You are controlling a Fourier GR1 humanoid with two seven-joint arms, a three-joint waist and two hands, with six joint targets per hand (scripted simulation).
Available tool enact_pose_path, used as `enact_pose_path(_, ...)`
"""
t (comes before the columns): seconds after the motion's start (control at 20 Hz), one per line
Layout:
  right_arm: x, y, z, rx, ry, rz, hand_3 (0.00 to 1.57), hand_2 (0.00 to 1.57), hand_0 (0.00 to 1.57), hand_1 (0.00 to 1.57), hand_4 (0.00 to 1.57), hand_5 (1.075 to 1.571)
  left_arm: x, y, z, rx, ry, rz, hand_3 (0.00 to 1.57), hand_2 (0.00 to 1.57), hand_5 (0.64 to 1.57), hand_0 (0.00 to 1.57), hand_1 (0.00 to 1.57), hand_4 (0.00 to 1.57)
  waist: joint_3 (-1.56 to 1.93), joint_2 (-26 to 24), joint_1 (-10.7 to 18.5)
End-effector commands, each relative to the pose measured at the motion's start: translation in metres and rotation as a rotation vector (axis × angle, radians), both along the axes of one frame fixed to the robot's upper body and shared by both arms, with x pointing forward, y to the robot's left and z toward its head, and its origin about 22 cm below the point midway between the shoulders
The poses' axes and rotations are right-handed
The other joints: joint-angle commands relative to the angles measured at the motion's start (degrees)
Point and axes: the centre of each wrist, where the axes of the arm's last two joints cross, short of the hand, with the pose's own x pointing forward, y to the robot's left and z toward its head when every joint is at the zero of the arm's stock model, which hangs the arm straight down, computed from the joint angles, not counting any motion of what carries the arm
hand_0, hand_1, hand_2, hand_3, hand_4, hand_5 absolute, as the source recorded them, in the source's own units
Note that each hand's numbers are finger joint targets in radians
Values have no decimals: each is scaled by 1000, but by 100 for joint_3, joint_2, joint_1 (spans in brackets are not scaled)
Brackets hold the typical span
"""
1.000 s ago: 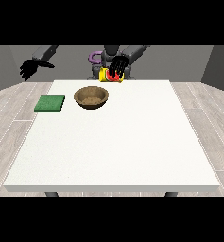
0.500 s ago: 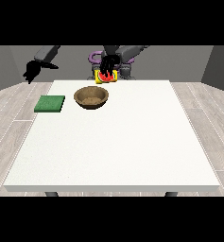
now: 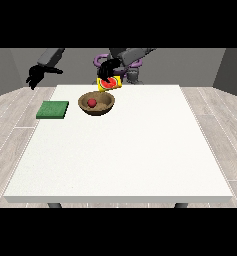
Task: Pick the cup and pour the ball into the bowl, then pick the bowl and place it on the pad
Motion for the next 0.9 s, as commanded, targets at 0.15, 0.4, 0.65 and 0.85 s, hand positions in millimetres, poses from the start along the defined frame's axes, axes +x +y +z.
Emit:
enact_pose_path(0.15,-9,-19,1,5,30,-12,171,0,0,0,0,1516,15,-10,32,269,-121,-26,1571,1571,1443,1511,1511,1203,2,-169,46)
enact_pose_path(0.4,4,1,2,10,48,17,198,0,0,0,0,1518,4,-23,43,267,-120,-14,1571,1571,1462,1543,1543,1206,-3,-218,-43)
enact_pose_path(0.65,-17,5,-29,59,133,55,0,0,0,0,429,1555,21,0,46,264,-125,-28,1571,1571,1462,1516,1516,1201,-4,-194,80)
enact_pose_path(0.85,-22,-14,-23,78,110,-57,0,0,0,0,462,1557,14,15,60,-210,-38,-20,1571,1571,1452,0,0,1273,-20,-112,810)
